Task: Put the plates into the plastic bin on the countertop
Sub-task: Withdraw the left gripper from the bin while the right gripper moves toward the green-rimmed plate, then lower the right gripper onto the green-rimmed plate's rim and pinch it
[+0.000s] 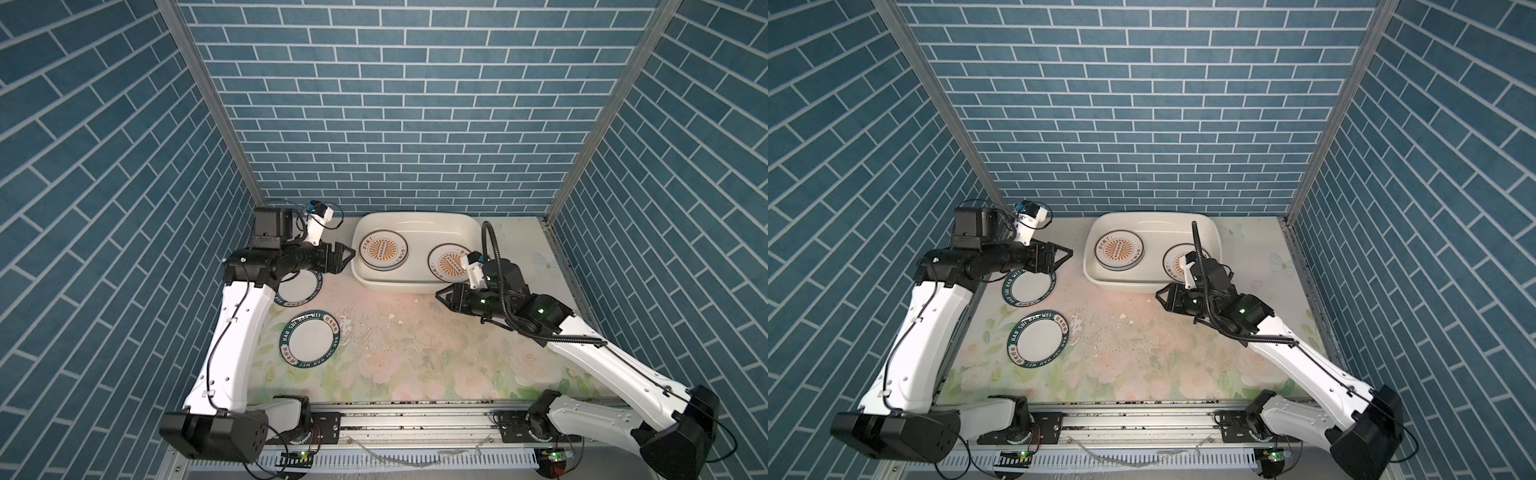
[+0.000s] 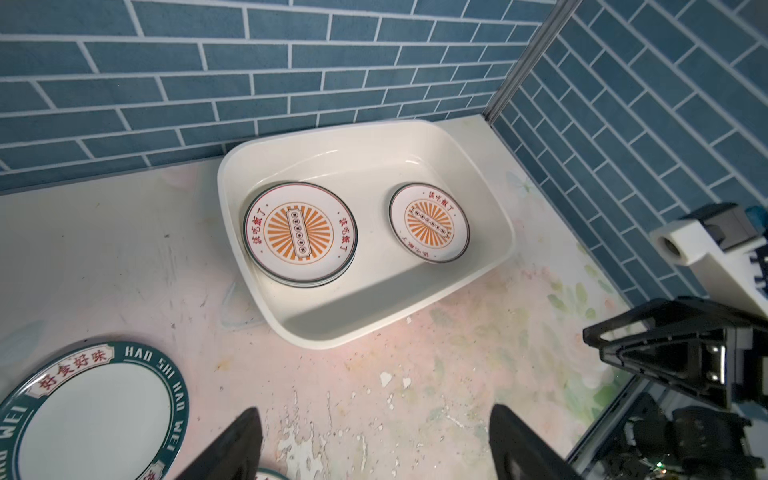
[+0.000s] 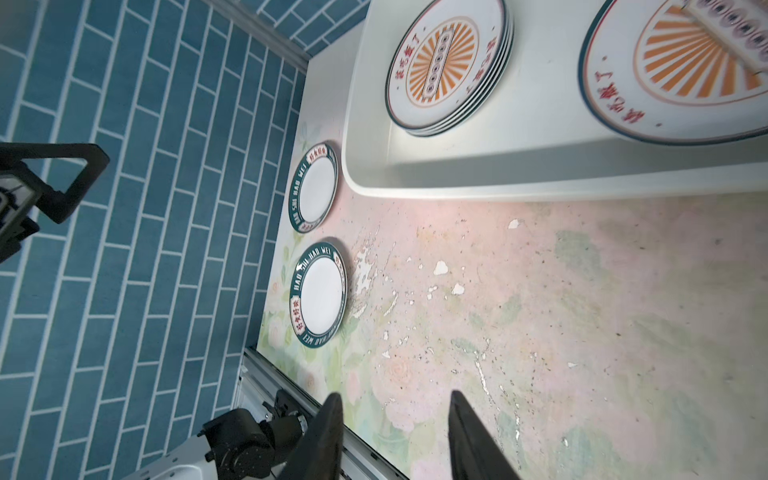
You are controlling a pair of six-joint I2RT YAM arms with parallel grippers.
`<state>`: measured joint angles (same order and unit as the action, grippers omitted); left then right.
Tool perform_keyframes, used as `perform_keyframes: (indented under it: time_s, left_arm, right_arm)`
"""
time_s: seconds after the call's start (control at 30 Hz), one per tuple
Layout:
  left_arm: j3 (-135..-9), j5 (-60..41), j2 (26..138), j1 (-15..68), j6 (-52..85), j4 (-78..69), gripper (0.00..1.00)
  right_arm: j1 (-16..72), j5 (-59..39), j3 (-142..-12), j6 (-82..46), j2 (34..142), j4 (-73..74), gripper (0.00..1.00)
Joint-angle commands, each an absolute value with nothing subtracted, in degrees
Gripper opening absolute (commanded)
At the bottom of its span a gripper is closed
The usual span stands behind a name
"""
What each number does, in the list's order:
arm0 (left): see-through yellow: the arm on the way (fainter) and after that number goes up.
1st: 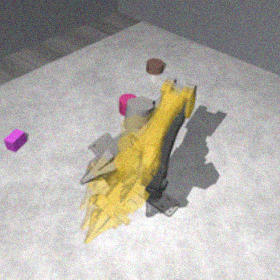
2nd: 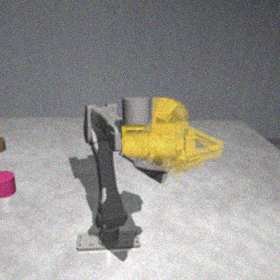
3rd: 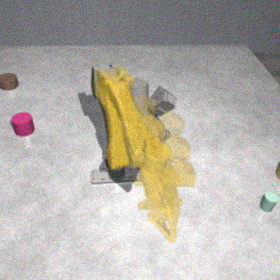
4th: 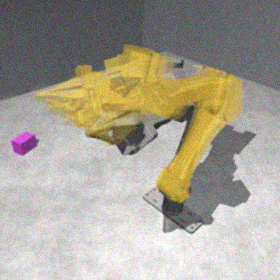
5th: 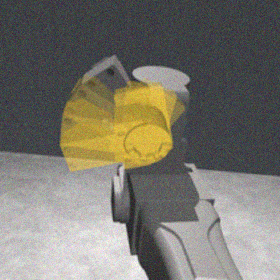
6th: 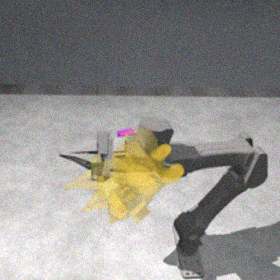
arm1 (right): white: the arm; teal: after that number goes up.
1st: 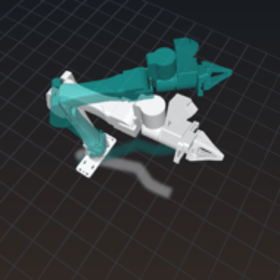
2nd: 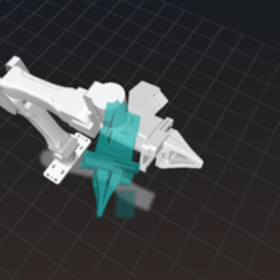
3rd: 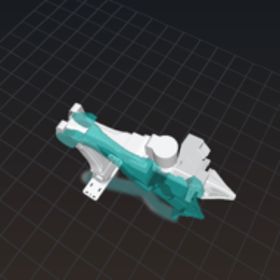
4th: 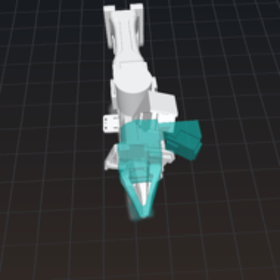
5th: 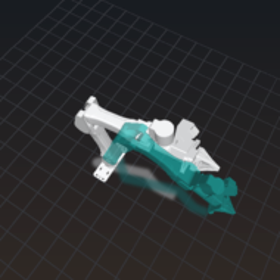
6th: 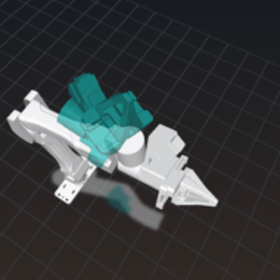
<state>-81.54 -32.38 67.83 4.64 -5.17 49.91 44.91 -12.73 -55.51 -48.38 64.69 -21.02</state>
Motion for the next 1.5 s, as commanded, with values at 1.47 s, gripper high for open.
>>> perform_keyframes:
  time_s: [1.47]
  left_arm:
    - [-70.4,-36.6,56.4,4.5,-3.1,49.1,0.89]
  right_arm:
    - [66.7,-17.6,-80.4,-57.1,125.3,15.1,0.46]
